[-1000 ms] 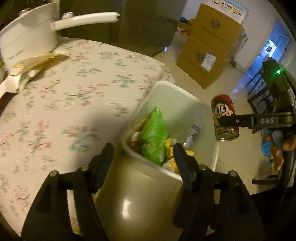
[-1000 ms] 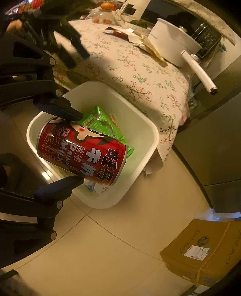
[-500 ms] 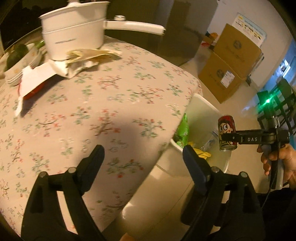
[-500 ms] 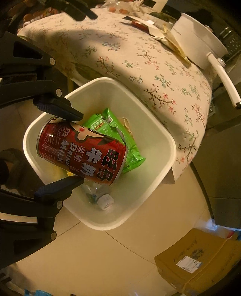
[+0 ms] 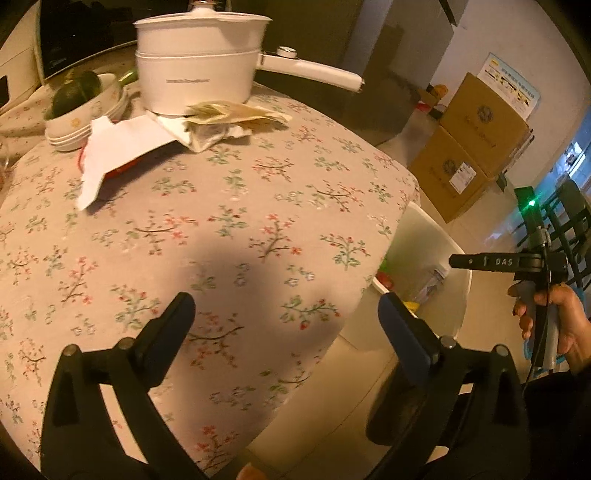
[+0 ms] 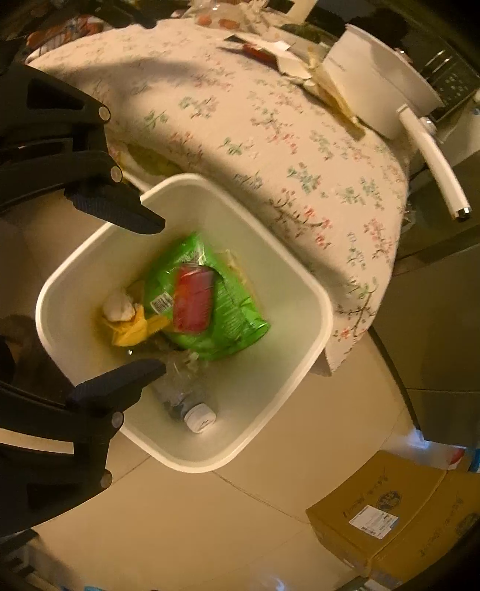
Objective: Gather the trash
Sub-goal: 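Release the red can into the bin by opening the right tool, then reach the left tool to the white paper while the right tool reaches the bread bag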
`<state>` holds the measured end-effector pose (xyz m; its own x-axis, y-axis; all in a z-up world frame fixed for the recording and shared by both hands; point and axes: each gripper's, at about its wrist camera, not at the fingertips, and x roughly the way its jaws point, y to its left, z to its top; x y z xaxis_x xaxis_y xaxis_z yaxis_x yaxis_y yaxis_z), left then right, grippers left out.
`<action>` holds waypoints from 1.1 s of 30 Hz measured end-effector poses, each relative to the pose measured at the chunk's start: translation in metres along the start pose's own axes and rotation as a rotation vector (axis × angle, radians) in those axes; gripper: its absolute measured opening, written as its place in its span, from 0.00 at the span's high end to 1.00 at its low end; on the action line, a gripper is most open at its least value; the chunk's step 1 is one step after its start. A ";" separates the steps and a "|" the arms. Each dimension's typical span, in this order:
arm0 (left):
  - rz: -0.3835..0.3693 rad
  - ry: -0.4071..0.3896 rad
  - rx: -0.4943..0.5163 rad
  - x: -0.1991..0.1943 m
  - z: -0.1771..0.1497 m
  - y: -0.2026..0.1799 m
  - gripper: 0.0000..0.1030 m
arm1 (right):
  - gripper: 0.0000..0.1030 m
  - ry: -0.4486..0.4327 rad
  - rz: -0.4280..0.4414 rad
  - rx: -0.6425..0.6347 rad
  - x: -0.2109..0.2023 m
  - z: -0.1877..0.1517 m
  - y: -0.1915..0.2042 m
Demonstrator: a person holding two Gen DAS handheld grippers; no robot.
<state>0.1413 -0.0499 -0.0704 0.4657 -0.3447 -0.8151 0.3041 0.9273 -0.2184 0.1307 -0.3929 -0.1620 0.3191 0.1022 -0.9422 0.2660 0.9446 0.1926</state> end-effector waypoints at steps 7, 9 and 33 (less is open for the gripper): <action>0.031 -0.021 -0.054 -0.015 -0.002 0.027 0.04 | 0.29 -0.074 0.030 -0.007 -0.022 0.007 0.020; 0.038 -0.031 -0.070 -0.020 -0.003 0.034 0.03 | 0.28 -0.095 0.030 -0.033 -0.027 0.008 0.030; 0.202 -0.075 -0.176 -0.036 0.008 0.110 0.01 | 0.08 -0.245 0.040 -0.442 -0.042 0.008 0.201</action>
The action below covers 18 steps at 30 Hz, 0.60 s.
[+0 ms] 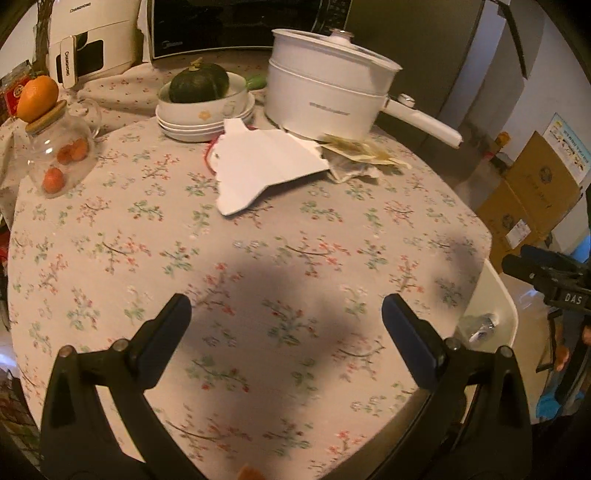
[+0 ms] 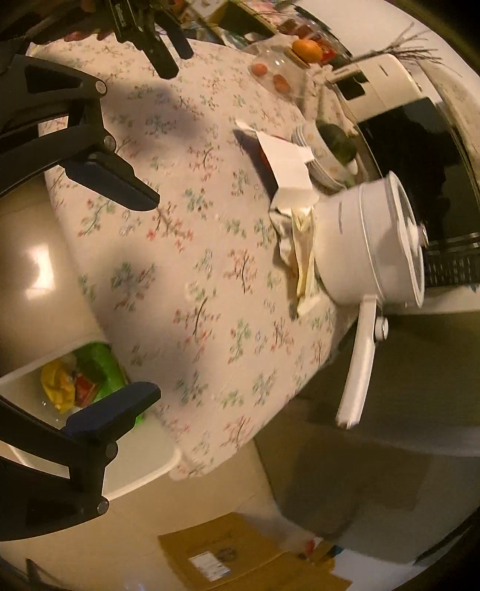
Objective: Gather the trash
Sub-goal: 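Reach the left tool to the white paper while the right tool reaches the bread bag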
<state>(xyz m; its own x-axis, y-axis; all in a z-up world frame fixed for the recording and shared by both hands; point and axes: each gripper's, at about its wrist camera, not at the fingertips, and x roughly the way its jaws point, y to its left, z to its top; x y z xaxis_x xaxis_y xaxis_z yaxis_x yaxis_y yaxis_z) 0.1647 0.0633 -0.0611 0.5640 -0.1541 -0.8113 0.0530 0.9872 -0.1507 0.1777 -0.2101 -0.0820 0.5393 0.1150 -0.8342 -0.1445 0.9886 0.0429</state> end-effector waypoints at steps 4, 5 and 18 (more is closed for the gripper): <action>0.011 0.009 -0.019 0.006 0.013 0.019 0.01 | 0.08 -0.010 -0.012 -0.048 0.007 0.016 0.013; 0.021 0.011 -0.024 0.009 0.018 0.026 0.01 | 0.08 -0.014 -0.018 -0.061 0.009 0.022 0.015; 0.121 -0.006 0.187 0.075 0.050 0.021 0.01 | 0.08 -0.024 -0.009 -0.045 0.059 0.061 0.020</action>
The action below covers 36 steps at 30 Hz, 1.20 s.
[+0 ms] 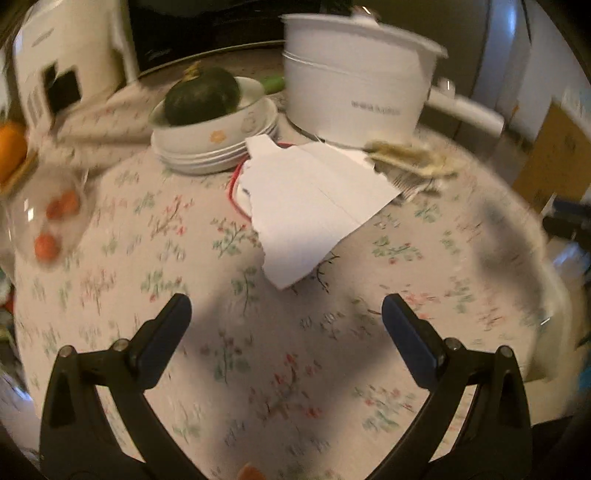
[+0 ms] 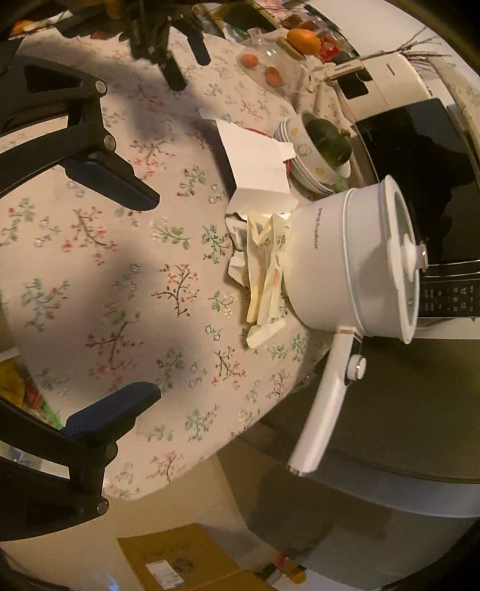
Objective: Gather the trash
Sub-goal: 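Reach the left tool to the white paper while the right tool reaches the bread bag, then grasp the white paper with the left tool while the right tool grasps the bread bag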
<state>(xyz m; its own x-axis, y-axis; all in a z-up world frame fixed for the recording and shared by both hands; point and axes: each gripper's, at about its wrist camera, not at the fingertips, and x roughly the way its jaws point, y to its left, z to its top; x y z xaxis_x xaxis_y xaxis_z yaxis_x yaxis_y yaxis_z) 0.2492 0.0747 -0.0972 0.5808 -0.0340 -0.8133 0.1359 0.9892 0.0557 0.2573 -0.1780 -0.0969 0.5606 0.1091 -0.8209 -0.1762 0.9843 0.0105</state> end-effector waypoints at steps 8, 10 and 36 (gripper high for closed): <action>0.141 -0.018 0.037 0.035 0.020 -0.019 0.17 | 0.08 -0.010 -0.043 -0.028 0.035 0.012 -0.006; 0.154 -0.017 0.029 0.039 0.020 -0.020 0.28 | 0.08 -0.018 -0.045 -0.044 0.040 0.017 -0.005; 0.094 -0.079 -0.053 0.018 0.013 0.016 0.99 | 0.91 -0.040 0.063 -0.071 0.097 0.069 0.036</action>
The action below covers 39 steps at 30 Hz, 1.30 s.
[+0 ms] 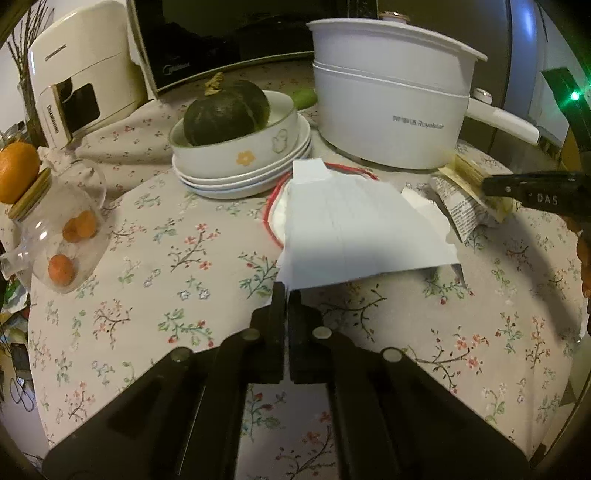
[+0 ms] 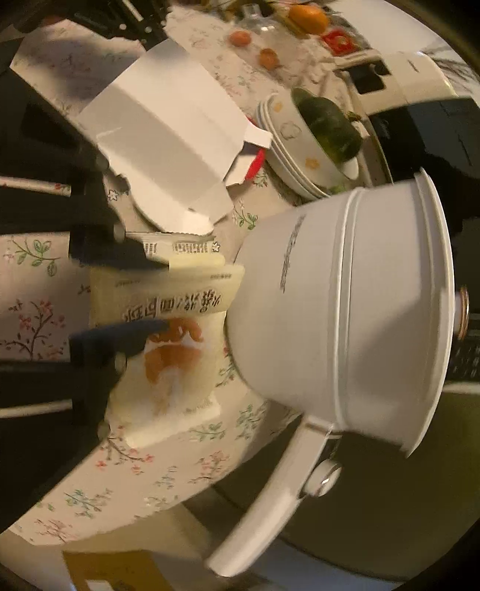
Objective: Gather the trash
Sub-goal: 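Grasp the white paper with the left tool while the right tool grasps the bread bag, then carry the white paper and the bread bag over the bin with both tools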
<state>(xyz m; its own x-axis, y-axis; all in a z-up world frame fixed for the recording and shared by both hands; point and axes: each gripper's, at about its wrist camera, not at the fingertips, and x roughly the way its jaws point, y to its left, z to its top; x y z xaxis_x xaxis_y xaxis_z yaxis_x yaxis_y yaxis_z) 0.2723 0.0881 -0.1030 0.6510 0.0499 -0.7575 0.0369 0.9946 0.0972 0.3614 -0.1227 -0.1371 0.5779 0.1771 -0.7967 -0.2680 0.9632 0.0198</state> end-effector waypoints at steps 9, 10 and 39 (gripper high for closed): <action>-0.058 -0.017 -0.030 -0.034 -0.002 0.002 0.99 | 0.97 -0.052 -0.027 0.004 -0.057 -0.014 -0.021; -0.063 -0.022 -0.028 -0.041 -0.003 0.000 0.99 | 0.97 -0.057 -0.025 0.008 -0.065 -0.016 -0.024; -0.212 -0.035 -0.091 -0.140 -0.051 -0.027 0.99 | 0.90 -0.065 0.165 0.194 -0.190 -0.112 -0.059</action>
<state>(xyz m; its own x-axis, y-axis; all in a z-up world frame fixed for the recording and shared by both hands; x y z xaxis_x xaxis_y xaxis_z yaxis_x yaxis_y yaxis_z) 0.1417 0.0589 -0.0323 0.6620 -0.1623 -0.7317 0.1082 0.9867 -0.1210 0.1812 -0.2358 -0.0551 0.5888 0.3416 -0.7326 -0.2136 0.9399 0.2665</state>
